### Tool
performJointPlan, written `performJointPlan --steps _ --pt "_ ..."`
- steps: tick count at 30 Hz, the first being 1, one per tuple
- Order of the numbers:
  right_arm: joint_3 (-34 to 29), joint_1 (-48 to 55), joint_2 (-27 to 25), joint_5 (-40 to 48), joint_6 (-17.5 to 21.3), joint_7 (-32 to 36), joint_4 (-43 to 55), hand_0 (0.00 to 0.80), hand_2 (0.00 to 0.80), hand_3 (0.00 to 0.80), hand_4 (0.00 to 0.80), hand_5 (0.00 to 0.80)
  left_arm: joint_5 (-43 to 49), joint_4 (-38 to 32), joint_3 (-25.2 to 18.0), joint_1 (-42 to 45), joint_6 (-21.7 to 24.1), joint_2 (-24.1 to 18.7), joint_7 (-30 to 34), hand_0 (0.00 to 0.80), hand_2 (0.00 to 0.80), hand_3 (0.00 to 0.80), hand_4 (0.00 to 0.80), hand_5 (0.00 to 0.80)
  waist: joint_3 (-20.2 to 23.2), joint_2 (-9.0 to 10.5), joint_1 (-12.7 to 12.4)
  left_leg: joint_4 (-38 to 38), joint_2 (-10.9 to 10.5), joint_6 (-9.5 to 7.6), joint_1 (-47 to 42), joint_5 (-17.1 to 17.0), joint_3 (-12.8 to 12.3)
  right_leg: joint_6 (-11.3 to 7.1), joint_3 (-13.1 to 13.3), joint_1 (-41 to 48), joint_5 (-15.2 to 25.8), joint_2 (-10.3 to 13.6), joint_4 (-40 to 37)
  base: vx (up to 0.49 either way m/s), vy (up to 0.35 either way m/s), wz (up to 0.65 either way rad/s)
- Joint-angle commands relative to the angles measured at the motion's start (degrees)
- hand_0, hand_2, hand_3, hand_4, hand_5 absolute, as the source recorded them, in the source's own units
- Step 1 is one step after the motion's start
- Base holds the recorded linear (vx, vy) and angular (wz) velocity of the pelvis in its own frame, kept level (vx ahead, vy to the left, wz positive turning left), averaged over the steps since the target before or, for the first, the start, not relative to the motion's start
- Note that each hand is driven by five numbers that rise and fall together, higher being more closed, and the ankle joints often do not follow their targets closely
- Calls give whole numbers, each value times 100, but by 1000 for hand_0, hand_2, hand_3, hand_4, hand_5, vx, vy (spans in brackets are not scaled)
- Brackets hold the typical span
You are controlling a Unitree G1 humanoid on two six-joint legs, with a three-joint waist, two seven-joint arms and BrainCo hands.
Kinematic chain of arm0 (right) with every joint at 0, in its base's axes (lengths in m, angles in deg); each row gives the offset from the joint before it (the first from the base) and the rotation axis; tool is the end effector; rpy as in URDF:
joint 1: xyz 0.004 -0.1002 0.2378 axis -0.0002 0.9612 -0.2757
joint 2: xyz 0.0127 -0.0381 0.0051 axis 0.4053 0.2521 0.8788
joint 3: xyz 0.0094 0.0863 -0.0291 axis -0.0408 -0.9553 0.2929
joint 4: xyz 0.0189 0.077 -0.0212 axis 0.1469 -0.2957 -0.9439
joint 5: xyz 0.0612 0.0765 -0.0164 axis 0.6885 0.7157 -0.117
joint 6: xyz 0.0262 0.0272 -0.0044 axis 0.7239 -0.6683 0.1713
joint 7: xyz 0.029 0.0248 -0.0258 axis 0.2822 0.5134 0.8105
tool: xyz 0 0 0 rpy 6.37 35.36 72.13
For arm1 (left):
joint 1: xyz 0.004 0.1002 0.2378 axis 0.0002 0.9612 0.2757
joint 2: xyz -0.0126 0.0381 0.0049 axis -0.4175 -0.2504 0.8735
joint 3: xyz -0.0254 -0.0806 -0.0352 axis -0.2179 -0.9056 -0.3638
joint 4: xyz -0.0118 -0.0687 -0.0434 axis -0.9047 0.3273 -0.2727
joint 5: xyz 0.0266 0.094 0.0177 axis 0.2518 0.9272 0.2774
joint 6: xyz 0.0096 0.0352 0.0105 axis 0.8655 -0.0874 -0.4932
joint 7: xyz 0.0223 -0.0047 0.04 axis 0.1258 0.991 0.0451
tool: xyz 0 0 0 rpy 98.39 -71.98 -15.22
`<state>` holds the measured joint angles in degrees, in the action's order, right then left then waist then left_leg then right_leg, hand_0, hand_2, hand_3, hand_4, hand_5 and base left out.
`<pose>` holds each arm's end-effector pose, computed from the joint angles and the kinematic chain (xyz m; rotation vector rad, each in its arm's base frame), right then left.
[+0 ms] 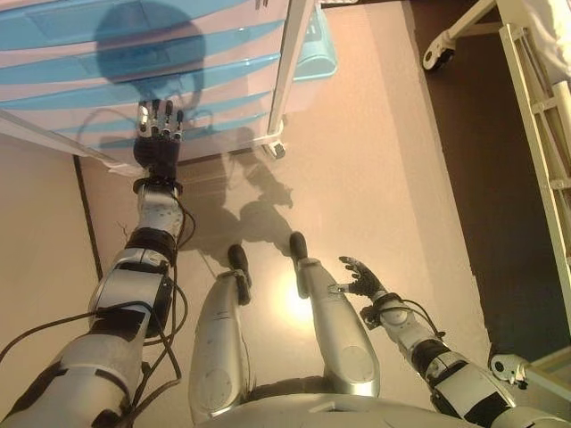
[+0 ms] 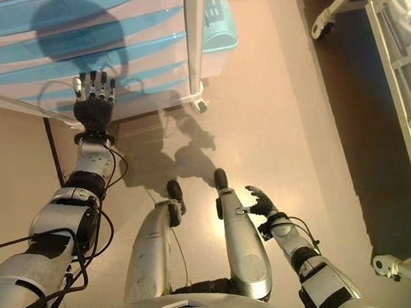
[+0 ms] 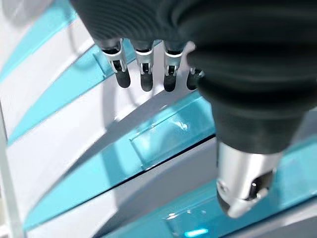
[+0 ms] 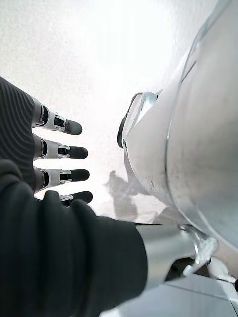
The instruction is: Open the drawer and pick up the medicine
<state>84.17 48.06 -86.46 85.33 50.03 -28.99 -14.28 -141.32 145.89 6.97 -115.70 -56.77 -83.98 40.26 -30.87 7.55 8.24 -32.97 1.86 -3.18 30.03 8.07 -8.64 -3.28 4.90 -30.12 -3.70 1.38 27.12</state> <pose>0.2002 -0.1760 -0.0470 -0.4453 0.4267 0.2739 0.3288 0.2366 0.1236 -1.0821 -0.4945 -0.0336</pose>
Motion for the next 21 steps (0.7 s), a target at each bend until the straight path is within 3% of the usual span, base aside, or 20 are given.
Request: performJointPlan --steps 1,3,4,6,9,10,11,12,14,15,16,17,21 --pt "337 585 -222 67 102 -101 186 0 0 0 0 0 -546 -761 -140 -921 432 -559 552 0 0 0 0 0 203 15 48 -330 -314 -155 -3 774 29 161 -138 -57 165 -28 -178 11 -4 -7" --pt "373 633 -238 172 96 -135 227 0 0 0 0 0 -798 -885 -103 -1127 422 -621 726 0 0 0 0 0 207 30 67 -397 -325 -166 42 813 40 191 -136 -96 132 -57 -115 57 2 -8" --pt "371 669 -244 215 99 -146 232 0 0 0 0 0 -905 -972 -70 -1219 398 -654 829 0 0 0 0 0 235 0 61 -439 -335 -159 -4 991 127 173 -113 -68 -27 -100 -29 0 0 0" --pt "348 720 -248 228 121 -154 222 0 0 0 0 0 -1118 -1151 -41 -1347 296 -674 1166 0 0 0 0 0 225 43 81 -466 -334 -179 71 860 79 211 -123 -127 82 -103 -16 -32 -28 3" --pt "350 787 -264 81 184 -185 182 0 0 0 0 0 -1092 -1897 133 -1440 173 -568 2143 0 0 0 0 0 229 73 60 -476 -337 -174 49 889 129 237 -129 -108 33 -146 41 19 -24 3" --pt "343 795 -277 81 179 -175 179 0 0 0 0 0 -952 -2215 193 -1418 164 -491 2223 198 198 198 198 198 217 70 48 -452 -347 -174 28 879 145 246 -128 -94 29 -157 46 0 0 0" --pt "336 801 -294 62 168 -166 189 0 0 0 0 0 -865 -2438 232 -1389 202 -432 2204 229 229 229 229 229 204 64 39 -435 -354 -174 7 871 155 253 -123 -80 24 -163 50 17 -3 4" --pt "331 798 -326 12 135 -153 203 0 0 0 0 0 -759 -2756 301 -1368 281 -357 2147 191 191 191 191 191 191 44 29 -381 -366 -172 -46 850 169 265 -120 -47 14 -172 46 24 2 5" --pt "324 819 -353 -17 84 -164 237 0 0 0 0 0 -552 -3077 370 -1338 297 -278 2172 455 455 455 455 455 182 18 14 -267 -390 -175 -156 809 194 273 -123 25 5 -180 16 34 -3 4" --pt "317 823 -366 -48 68 -160 241 0 0 0 0 0 -425 -3199 405 -1337 282 -256 2225 471 471 471 471 471 187 7 5 -213 -401 -172 -203 785 210 276 -127 65 5 -178 -10 34 -13 3" --pt "307 819 -373 -80 69 -145 230 0 0 0 0 0 -353 -3282 431 -1340 286 -249 2353 693 693 693 693 693 190 -1 -4 -169 -410 -166 -238 763 226 280 -130 101 7 -177 -38 28 -19 5" --pt "309 818 -371 -90 66 -147 233 0 0 0 0 0 -336 -3337 468 -1349 307 -251 2449 800 800 800 800 800 187 -3 -13 -136 -412 -165 -266 748 234 279 -137 130 11 -173 -59 29 -35 6" --pt "308 784 -398 -69 23 -127 288 0 0 0 0 0 58 -3881 685 -1355 314 -283 2999 800 800 800 800 800 185 -27 -101 65 -459 -132 -418 661 352 280 -145 328 22 -160 -226 11 -44 9"
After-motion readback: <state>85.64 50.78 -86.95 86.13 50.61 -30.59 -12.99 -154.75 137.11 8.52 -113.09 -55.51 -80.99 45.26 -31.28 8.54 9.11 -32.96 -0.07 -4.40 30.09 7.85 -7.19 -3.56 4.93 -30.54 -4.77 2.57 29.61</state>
